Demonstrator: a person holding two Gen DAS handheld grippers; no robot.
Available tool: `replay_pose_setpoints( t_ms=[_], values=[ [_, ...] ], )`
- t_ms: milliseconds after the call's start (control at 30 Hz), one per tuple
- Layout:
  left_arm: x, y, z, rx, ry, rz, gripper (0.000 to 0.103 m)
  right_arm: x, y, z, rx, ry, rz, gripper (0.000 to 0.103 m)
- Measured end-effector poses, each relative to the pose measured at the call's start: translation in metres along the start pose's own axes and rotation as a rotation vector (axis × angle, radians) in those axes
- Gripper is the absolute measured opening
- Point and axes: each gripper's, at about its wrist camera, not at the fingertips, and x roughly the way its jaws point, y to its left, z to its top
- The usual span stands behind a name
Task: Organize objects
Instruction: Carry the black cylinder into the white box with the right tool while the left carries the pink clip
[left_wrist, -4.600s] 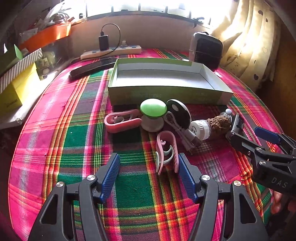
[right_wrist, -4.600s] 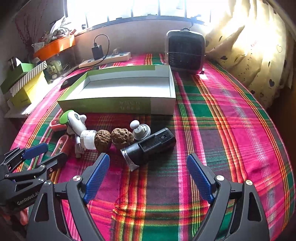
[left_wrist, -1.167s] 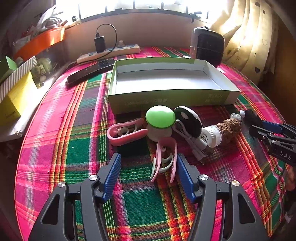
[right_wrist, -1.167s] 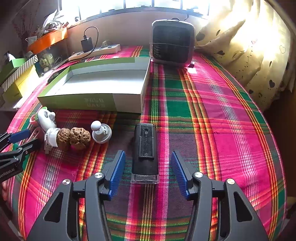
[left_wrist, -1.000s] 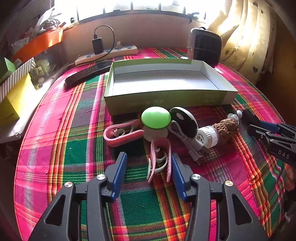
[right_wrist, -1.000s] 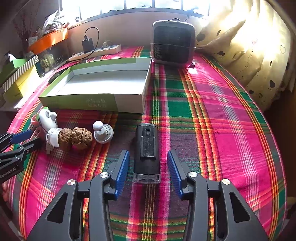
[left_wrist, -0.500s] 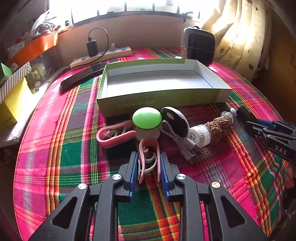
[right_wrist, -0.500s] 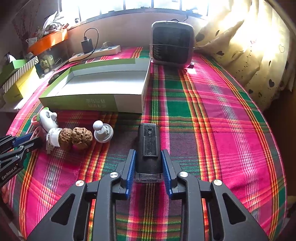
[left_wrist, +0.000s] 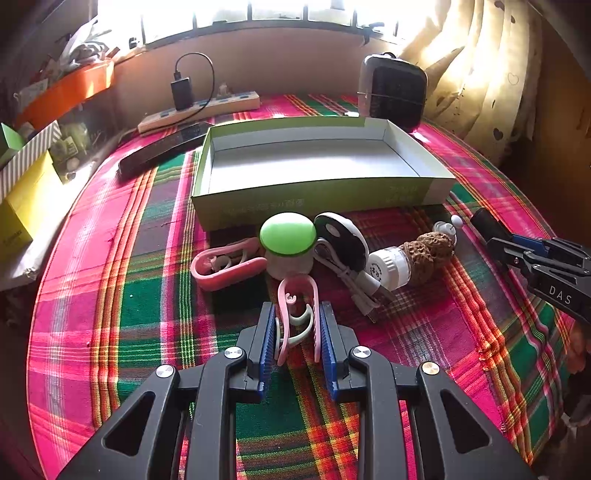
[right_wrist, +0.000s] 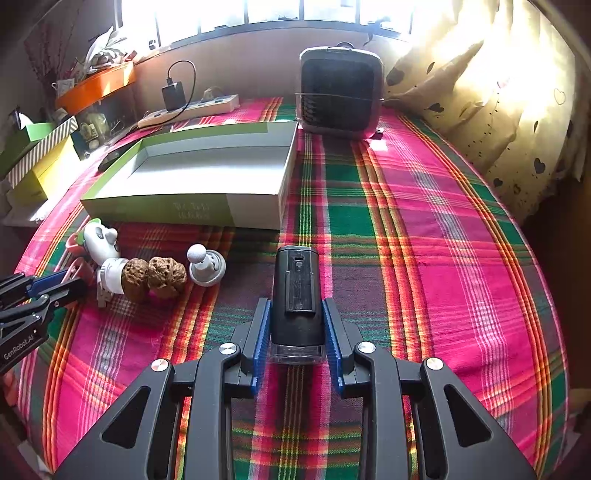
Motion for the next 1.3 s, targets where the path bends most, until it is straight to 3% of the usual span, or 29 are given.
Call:
replay_pose_setpoints(
  t_ms=[567, 1000, 1300],
  values=[
    [-0.026, 0.013, 0.057, -0.009, -0.054, -0.031, 0.021, -0.032, 0.003, 0.061, -0.016, -0.082, 0.049, 0.028],
    [0.005, 0.031, 0.104, -0.029, -0.035, -0.016, 0.021, 0.010, 0.010, 0.113, -0.013, -0.039, 0.080, 0.028],
    [0.047, 0.042, 0.130, -0.023, 0.012, 0.007, 0.021, 0.063, 0.016, 0.128, 0.001, 0.036, 0.081, 0.029]
  ],
)
